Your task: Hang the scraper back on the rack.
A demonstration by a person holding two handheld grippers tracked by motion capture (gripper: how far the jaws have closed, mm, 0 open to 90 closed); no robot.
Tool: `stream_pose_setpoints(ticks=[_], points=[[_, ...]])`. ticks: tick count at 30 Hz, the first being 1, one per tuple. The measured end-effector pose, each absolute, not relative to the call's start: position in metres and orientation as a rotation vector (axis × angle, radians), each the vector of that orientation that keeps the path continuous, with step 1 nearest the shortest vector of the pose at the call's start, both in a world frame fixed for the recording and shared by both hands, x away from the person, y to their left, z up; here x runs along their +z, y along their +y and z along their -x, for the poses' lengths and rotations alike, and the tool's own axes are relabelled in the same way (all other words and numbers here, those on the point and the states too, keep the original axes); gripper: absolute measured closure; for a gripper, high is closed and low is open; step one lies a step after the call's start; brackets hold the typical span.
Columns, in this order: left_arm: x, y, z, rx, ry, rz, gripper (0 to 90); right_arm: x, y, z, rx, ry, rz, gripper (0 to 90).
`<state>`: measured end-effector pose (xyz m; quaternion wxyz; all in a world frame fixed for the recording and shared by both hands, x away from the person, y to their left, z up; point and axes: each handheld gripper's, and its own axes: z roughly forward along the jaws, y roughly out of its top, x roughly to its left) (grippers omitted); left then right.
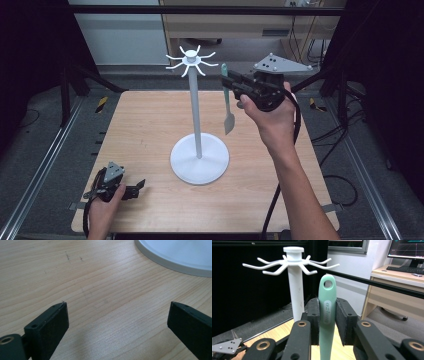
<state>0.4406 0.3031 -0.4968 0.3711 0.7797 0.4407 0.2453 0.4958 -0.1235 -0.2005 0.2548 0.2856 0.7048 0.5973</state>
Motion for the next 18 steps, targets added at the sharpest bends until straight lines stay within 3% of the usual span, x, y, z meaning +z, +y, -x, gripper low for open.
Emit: stream_pose_setpoints(ticks=[18], points=[[-0.4962, 0.3037, -0.4406, 0.626, 1.129, -1.999, 3.3, -0.1927, -0.1155, -0.4942, 1.62, 1.931, -0.744, 74.6]])
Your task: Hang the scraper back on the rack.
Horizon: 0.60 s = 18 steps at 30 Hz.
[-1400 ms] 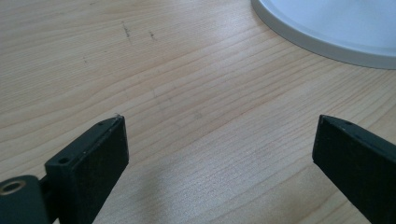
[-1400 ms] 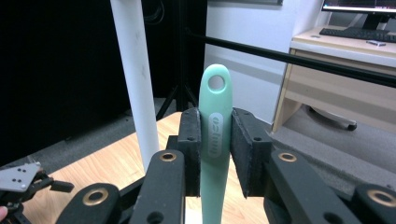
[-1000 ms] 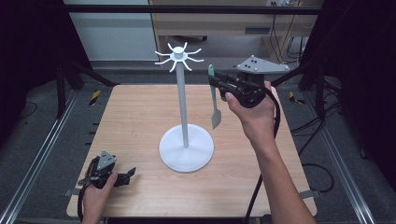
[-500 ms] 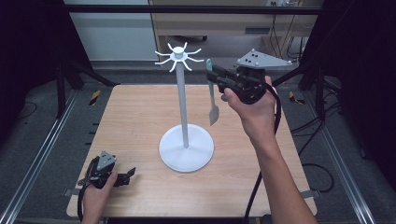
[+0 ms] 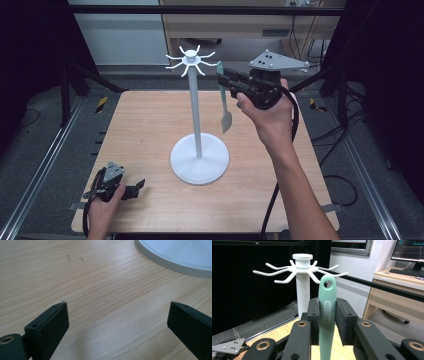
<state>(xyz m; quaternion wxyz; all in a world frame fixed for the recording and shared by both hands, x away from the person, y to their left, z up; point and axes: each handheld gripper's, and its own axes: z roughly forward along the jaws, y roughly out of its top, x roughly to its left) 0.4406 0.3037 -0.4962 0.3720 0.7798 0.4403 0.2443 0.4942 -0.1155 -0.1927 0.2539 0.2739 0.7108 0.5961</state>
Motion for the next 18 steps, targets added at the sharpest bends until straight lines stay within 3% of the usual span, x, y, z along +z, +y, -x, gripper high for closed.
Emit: stream_pose_setpoints(ticks=[18], points=[[-0.4966, 0.303, -0.4407, 0.628, 1.127, -1.999, 3.3, -0.1917, -0.1105, -0.5, 1.624, 1.973, -0.737, 74.5]])
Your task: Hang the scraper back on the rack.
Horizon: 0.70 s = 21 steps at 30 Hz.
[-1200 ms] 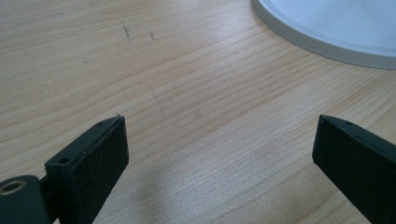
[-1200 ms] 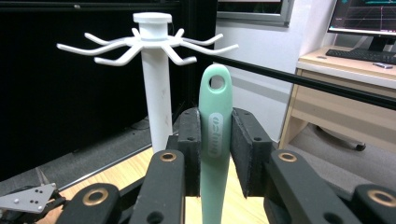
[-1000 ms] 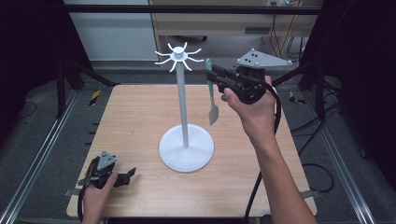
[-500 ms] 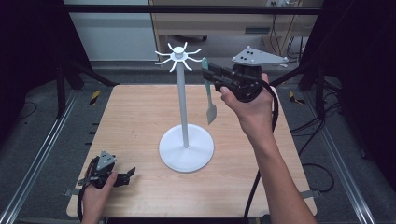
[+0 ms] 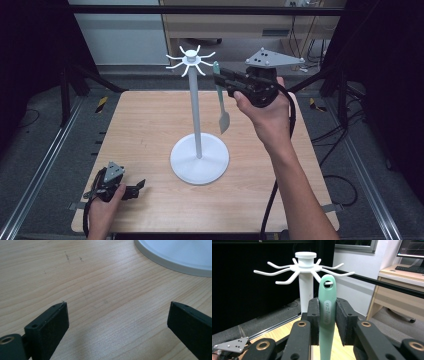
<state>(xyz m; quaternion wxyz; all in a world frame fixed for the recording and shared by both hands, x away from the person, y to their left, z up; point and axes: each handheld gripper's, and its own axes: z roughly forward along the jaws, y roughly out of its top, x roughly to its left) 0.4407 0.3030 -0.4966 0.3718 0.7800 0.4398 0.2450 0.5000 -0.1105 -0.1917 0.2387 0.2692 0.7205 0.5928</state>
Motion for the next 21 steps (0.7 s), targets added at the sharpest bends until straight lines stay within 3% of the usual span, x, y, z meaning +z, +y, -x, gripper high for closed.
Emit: stream_pose_setpoints(ticks=[21], points=[[-0.4968, 0.3025, -0.4408, 0.629, 1.124, -2.007, 3.3, -0.1936, -0.107, -0.5004, 1.613, 1.978, -0.728, 74.1]])
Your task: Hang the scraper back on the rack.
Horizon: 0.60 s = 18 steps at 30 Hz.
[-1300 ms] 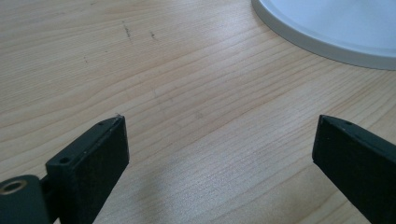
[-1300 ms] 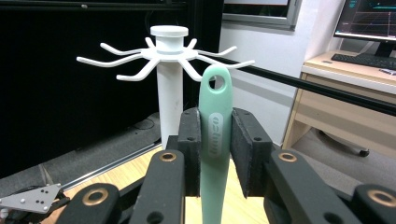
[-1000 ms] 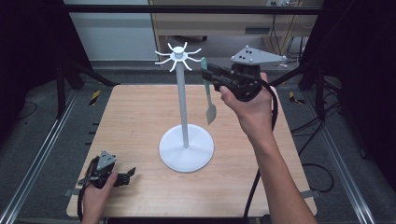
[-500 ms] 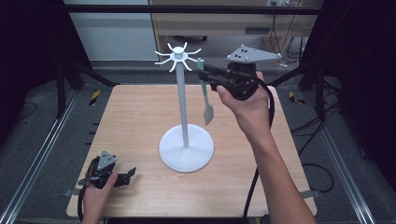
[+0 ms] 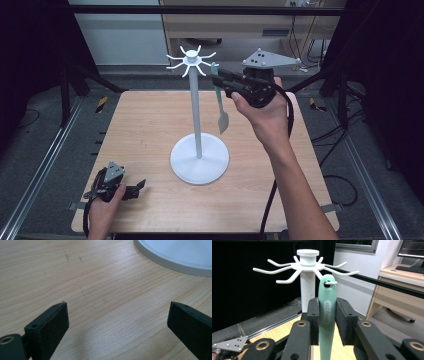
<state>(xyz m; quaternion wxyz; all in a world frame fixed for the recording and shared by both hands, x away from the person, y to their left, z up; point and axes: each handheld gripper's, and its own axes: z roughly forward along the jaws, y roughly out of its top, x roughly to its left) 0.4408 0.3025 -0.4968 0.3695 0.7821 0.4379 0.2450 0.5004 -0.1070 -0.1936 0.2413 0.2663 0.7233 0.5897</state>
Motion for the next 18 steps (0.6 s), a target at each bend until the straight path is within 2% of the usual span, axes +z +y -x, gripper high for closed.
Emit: stream_pose_setpoints(ticks=[11, 18], points=[[-0.497, 0.302, -0.441, 0.629, 1.124, -2.009, 3.3, -0.197, -0.114, -0.497, 1.599, 1.969, -0.74, 67.5], [-0.497, 0.302, -0.441, 0.629, 1.126, -2.008, 3.2, -0.212, -0.129, -0.492, 1.564, 1.956, -0.793, 64.4]])
